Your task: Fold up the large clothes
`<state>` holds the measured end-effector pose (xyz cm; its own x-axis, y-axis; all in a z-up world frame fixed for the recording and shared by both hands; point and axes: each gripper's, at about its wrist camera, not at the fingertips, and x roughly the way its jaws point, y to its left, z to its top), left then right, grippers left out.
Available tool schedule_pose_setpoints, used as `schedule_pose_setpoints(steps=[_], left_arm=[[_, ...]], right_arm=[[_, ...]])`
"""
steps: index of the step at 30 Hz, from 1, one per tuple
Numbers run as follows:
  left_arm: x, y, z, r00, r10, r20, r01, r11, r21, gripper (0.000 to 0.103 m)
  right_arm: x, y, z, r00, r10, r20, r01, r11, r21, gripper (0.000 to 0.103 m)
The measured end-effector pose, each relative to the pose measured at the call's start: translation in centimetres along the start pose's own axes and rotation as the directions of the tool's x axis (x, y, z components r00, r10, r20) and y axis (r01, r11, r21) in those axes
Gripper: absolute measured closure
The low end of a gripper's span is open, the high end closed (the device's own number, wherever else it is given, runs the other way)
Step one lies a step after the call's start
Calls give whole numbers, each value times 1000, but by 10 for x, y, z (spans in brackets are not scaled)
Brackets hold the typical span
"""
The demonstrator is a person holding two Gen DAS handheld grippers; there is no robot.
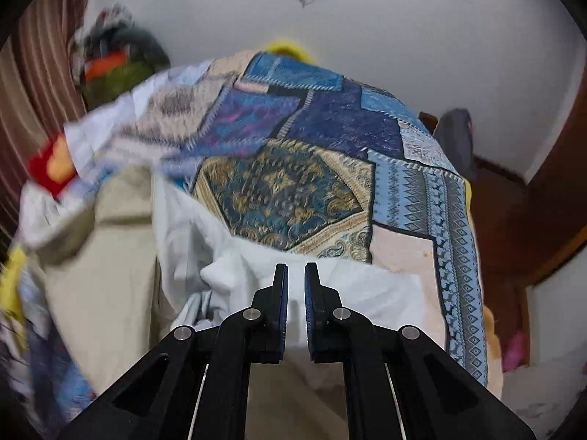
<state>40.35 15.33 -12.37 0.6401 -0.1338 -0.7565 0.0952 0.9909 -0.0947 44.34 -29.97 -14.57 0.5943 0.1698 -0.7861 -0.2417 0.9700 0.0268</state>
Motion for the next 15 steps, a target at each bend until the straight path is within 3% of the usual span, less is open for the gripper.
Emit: schedule_pose_setpoints(steps=[4,6,8,11,15], left_arm=[[38,-50,-28,994,-62,-92,74,988,137,23],[63,-74,-40,991,-45,-128,71,976,207,21],[83,-85,-46,988,-46,-150,78,973,218,18],[103,-84,-47,979,-57,-198,91,981,169,14],[117,-71,-49,974,-75,-214,97,990,98,6]], right_arm=[[-40,-7,-14,984,178,7,-178,983,-44,98],[-44,9,-29,960,271,-69,-277,956,-99,98],[-35,29,-44,929,332,-163,-354,926,-133,98],[5,60,-69,917,282,-281,-339,923,-182,98],[54,60,-62,915,287,-284,-322,943,-82,99]])
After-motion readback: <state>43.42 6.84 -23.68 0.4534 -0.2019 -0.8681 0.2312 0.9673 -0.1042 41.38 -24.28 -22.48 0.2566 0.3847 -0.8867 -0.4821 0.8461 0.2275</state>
